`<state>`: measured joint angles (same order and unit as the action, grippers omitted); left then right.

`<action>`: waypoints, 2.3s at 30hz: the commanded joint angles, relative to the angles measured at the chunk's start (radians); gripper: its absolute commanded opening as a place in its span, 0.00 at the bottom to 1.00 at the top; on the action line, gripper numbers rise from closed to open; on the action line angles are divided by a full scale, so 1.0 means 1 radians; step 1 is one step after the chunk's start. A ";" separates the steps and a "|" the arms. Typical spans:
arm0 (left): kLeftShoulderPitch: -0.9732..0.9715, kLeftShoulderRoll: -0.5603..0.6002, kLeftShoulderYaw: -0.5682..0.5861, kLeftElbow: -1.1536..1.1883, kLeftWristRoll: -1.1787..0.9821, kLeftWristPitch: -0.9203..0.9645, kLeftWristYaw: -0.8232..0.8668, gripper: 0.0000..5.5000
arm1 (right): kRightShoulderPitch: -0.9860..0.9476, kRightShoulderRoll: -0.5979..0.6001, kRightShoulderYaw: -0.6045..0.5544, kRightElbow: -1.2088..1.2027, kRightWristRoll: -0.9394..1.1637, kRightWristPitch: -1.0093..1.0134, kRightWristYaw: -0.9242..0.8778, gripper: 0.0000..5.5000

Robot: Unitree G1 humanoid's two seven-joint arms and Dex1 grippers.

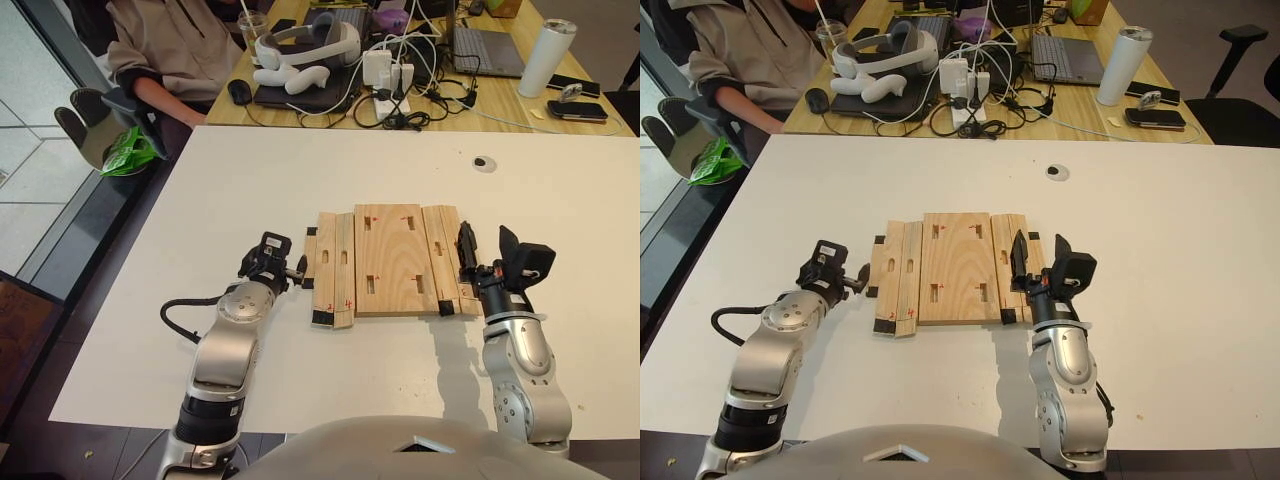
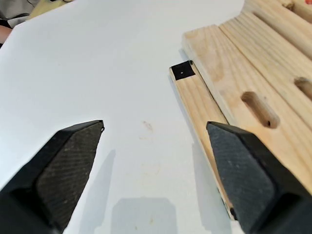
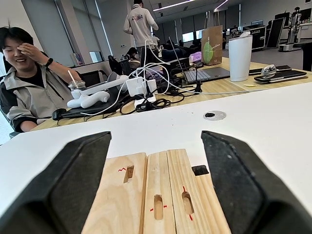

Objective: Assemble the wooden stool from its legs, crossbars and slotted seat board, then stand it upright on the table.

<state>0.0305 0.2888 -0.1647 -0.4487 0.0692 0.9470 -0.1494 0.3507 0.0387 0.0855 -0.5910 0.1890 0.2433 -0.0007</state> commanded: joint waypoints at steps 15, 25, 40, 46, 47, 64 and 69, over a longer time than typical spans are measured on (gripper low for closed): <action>-0.101 0.163 -0.063 0.101 0.031 -0.004 -0.119 0.71 | 0.014 0.022 0.009 -0.012 0.004 0.010 -0.019 0.63; -0.132 0.216 0.020 0.157 0.012 -0.049 -0.154 0.71 | 0.009 0.020 -0.003 -0.012 0.008 0.016 -0.017 0.63; -0.107 0.102 0.138 0.099 -0.179 0.160 -0.211 0.71 | 0.012 0.024 -0.003 -0.023 0.000 0.033 -0.029 0.63; -0.160 0.152 0.127 0.176 -0.207 0.167 -0.250 0.71 | -0.006 0.022 -0.001 -0.018 -0.006 0.046 -0.041 0.63; -0.176 0.154 0.133 0.201 -0.212 0.170 -0.254 0.71 | -0.008 0.022 0.000 -0.018 -0.008 0.048 -0.042 0.63; -0.232 0.231 0.032 0.198 -0.261 0.310 -0.298 0.52 | -0.018 0.024 0.011 -0.027 -0.029 0.069 -0.066 0.63; -0.227 0.264 -0.001 0.204 -0.246 0.293 -0.299 0.39 | -0.027 0.023 0.009 -0.031 -0.030 0.077 -0.067 0.63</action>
<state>-0.2052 0.5160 -0.1328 -0.2543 -0.1888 1.2378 -0.4487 0.3434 0.0599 0.0955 -0.6071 0.1641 0.3002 -0.0592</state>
